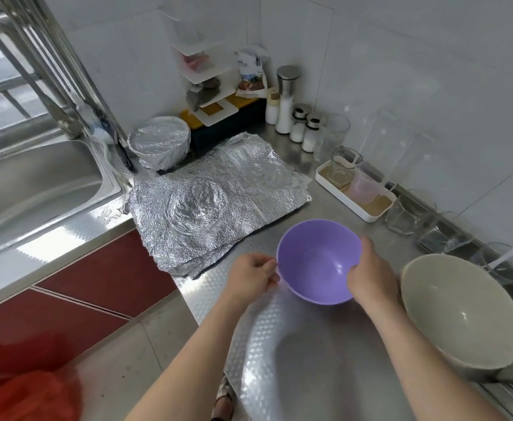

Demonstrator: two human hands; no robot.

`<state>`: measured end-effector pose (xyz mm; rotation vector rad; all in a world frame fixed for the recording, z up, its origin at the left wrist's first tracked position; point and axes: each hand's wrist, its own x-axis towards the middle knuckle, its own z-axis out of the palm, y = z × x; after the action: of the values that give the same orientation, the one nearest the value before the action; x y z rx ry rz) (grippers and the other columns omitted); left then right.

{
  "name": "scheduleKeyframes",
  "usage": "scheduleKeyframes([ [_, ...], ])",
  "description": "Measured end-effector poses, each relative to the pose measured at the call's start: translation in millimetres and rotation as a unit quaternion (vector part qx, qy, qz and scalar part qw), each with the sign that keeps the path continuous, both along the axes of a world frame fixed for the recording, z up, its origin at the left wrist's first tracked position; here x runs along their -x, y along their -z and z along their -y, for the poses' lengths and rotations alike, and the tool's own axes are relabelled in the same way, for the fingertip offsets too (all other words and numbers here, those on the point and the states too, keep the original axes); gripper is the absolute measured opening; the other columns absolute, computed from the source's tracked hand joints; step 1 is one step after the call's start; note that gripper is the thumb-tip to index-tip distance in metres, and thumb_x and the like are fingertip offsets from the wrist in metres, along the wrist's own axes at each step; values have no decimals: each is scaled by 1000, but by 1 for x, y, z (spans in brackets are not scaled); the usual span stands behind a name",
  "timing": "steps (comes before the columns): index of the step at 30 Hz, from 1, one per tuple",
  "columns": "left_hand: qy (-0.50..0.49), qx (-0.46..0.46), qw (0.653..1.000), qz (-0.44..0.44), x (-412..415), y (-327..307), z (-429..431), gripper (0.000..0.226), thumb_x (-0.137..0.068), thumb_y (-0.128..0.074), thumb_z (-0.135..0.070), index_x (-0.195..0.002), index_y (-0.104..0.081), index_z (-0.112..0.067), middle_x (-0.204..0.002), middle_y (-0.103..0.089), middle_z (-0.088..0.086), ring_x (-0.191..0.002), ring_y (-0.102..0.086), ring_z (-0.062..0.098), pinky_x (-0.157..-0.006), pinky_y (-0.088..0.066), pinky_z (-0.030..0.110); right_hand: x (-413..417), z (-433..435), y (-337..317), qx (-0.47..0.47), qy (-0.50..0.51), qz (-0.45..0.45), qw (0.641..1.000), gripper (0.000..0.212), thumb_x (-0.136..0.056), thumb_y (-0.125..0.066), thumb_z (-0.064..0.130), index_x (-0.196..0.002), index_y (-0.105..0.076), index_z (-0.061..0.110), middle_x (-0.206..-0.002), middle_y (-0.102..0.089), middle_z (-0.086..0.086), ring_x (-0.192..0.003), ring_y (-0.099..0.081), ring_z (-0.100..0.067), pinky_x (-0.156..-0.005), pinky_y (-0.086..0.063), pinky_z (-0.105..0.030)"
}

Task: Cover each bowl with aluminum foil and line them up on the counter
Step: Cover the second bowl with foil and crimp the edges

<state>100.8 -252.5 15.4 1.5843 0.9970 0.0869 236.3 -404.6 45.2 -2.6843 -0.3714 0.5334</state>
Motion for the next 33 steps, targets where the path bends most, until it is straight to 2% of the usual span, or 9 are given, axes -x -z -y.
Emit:
scheduleKeyframes([
  [3, 47, -171, 983, -49, -14, -2, -14, 14, -91, -58, -13, -88, -72, -17, -82, -68, -1, -78, -62, 16, -74, -49, 32, -20, -4, -2, 19, -33, 69, 997, 64, -85, -58, 7, -144, -32, 14, -138, -46, -15, -122, -48, -38, -93, -41, -45],
  [6, 53, -282, 955, -77, -36, 0, -39, 22, -90, -57, -12, -105, -73, -15, -109, -70, 5, -99, -64, 23, -82, -47, 31, -27, -16, 4, 42, -102, 176, 978, 64, -85, -60, 10, -144, -35, 7, -143, -42, -20, -132, -36, -38, -107, -31, -48],
  [10, 151, -369, 908, -130, -64, 21, -72, 36, -90, -58, -17, -126, -60, -23, -131, -53, 2, -121, -48, 24, -91, -46, 38, -5, -50, 3, -22, -222, 204, 953, 54, -91, -39, 36, -142, -44, 19, -146, -44, -13, -139, -34, -32, -108, -31, -54],
  [15, 264, -411, 842, -229, -91, 45, -88, 61, -87, -60, -16, -141, -31, -21, -157, -20, 12, -143, -20, 37, -112, -29, 54, 20, -70, 19, 68, -360, 229, 902, 43, -79, -42, 34, -110, -70, 21, -129, -62, -4, -133, -46, -23, -106, -29, -56],
  [20, 264, -486, 805, -212, -101, 51, -94, 43, -91, -53, -14, -130, -35, -11, -129, -50, 13, -114, -52, 36, -89, -47, 44, 16, -78, 20, 79, -361, 268, 890, 19, -68, -56, 29, -76, -70, 17, -106, -68, -8, -119, -57, -27, -102, -23, -56],
  [24, 262, -527, 786, -189, -98, 35, -96, 22, -94, -44, -10, -116, -44, -12, -103, -65, 8, -91, -65, 33, -61, -39, 36, 11, -84, 19, 89, -341, 265, 897, 16, -57, -77, 24, -68, -67, 18, -90, -67, -7, -107, -63, -28, -100, -24, -54],
  [29, 196, -551, 801, -127, -77, -4, -103, 20, -71, -64, -2, -84, -60, -16, -70, -64, 2, -60, -65, 28, -43, -28, 25, 3, -96, 10, 1, -277, 222, 935, 38, -68, -58, 23, -104, -69, 17, -108, -67, -4, -110, -61, -27, -97, -37, -48],
  [31, 133, -568, 805, -109, -68, -29, -108, 30, -56, -74, 1, -76, -66, -20, -54, -59, -2, -41, -56, 23, -42, -8, 15, -3, -105, 2, -76, -235, 169, 954, 47, -78, -56, 19, -125, -60, 13, -123, -62, -7, -116, -56, -30, -99, -40, -44],
  [33, 53, -585, 807, -68, -52, -57, -114, 35, -60, -77, 3, -83, -72, -22, -52, -58, -3, -38, -52, 23, -42, -8, 14, -6, -116, -13, -158, -188, 61, 967, 57, -86, -60, 15, -141, -43, 13, -141, -48, -7, -130, -43, -28, -108, -33, -37],
])
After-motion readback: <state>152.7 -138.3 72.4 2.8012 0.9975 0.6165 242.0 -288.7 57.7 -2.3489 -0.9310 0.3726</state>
